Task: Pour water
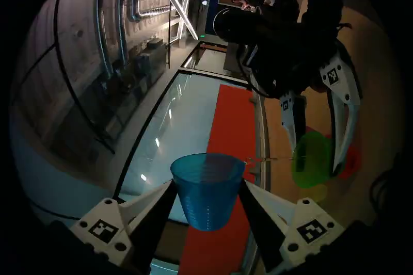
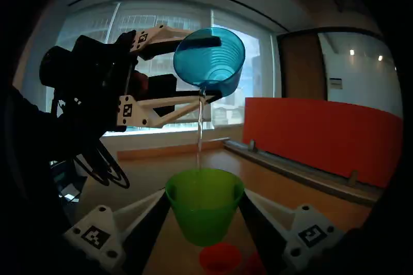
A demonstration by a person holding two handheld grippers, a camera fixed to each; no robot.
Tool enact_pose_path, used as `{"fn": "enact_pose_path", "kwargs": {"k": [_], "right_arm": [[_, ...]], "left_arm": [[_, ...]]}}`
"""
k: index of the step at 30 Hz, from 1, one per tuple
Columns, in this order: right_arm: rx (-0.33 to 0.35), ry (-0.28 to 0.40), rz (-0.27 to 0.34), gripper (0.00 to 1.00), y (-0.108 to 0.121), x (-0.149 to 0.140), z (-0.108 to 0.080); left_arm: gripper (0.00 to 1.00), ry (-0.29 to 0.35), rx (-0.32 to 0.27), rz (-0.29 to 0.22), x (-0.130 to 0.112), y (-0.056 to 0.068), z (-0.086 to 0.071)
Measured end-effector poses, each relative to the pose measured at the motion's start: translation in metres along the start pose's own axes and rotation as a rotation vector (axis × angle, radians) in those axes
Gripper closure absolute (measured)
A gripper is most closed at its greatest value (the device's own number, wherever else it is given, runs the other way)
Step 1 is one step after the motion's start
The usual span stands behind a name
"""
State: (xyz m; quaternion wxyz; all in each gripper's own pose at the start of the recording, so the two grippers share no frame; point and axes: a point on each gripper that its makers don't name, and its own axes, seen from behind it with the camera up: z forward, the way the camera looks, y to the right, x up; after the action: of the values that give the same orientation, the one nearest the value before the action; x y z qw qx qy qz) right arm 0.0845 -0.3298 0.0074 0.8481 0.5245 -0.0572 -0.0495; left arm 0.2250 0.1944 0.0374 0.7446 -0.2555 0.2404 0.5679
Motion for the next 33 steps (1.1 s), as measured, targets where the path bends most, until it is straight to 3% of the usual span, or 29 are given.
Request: {"fn": "enact_pose_path", "kwargs": {"k": [20,33], "right_arm": [[-0.003,0.006,0.003,0.10,0.0008,-0.0015,-0.0014],[0.000,0.008,0.003,0.10,-0.0003,-0.0014,-0.0007]], "left_arm": [[0.17,0.002,0.005,0.043,0.0037,0.0055,0.0027],[0.17,0.000,0.010,0.090,0.0053,0.0003,0.0008]]}}
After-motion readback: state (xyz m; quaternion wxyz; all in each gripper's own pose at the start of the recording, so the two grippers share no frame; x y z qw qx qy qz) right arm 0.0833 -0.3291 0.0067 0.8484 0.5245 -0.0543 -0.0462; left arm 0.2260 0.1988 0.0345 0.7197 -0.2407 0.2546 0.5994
